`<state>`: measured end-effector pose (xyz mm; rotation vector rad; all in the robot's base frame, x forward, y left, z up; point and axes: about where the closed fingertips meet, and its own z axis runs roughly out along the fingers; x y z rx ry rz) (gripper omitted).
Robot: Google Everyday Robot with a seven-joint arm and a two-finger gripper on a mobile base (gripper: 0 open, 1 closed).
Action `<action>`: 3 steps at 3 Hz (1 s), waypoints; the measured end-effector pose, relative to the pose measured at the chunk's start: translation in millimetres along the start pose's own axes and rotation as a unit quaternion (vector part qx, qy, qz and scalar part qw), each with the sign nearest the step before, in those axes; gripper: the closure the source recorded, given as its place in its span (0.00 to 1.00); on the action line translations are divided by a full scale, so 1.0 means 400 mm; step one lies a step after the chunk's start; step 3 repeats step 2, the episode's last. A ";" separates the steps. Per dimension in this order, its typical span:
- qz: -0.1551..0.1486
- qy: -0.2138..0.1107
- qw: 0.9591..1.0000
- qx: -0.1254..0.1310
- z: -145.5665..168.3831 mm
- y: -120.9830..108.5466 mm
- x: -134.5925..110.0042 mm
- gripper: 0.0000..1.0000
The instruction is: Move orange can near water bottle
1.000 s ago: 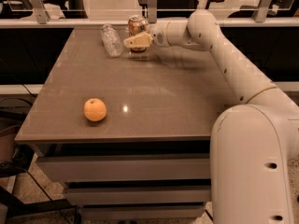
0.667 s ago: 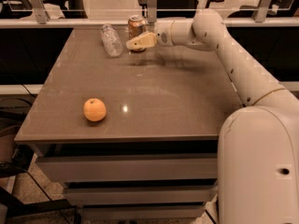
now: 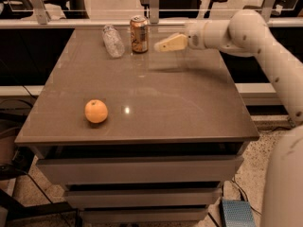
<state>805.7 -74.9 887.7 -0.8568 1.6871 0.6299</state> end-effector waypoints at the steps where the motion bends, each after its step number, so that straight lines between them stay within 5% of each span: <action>1: -0.001 -0.001 0.999 0.053 -0.150 -0.061 0.019 0.00; 3: 0.001 0.000 0.998 0.061 -0.174 -0.073 0.028 0.00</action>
Offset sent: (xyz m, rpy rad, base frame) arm -0.0148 -0.0558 0.0083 -0.0147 -0.0232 -0.0900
